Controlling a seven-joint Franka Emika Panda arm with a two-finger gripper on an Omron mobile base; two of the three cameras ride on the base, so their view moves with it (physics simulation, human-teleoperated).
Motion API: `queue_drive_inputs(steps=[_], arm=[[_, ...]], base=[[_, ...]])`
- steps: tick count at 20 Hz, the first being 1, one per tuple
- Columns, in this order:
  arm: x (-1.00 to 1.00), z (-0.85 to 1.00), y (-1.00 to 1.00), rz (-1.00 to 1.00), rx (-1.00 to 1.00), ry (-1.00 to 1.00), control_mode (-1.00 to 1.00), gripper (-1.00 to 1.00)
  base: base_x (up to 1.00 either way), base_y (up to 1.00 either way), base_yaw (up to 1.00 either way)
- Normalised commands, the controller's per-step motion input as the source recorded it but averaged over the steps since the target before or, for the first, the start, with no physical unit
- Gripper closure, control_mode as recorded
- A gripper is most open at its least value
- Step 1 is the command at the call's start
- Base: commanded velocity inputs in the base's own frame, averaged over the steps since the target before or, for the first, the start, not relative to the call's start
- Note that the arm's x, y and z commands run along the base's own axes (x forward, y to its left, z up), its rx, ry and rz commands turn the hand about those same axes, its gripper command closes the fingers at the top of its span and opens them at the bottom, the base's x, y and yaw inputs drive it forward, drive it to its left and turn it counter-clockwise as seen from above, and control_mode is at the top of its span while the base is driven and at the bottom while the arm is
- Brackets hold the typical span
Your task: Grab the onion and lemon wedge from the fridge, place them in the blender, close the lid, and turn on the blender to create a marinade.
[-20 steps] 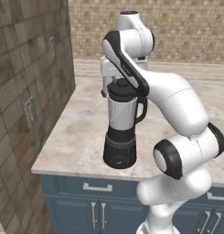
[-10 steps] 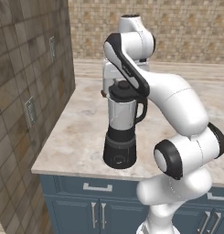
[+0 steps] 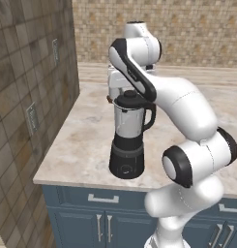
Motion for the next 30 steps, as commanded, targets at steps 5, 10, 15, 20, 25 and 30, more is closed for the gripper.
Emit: queue_drive_inputs(steps=[5, 10, 15, 20, 25, 30], arm=[[0.02, -0.36, 0.0, 0.08, 0.0, 0.04, -1.0, 1.0], [0.0, -0.28, 0.0, 0.08, 0.0, 0.0, -1.0, -1.0], [0.0, -0.05, 0.0, 0.05, 0.0, -0.04, -1.0, -1.0], [0.08, 0.0, 0.0, 0.01, 0.0, -0.17, -1.0, -1.0], [0.24, 0.0, 0.0, 0.0, 0.0, -0.23, -1.0, -1.0], [0.08, 0.03, 0.0, 0.01, 0.0, -0.25, -1.0, -1.0]], base=[[0.0, 0.0, 0.0], [0.0, 0.0, 0.0], [0.0, 0.0, 0.0], [0.0, 0.0, 0.0], [0.0, 0.0, 0.0], [0.0, 0.0, 0.0]])
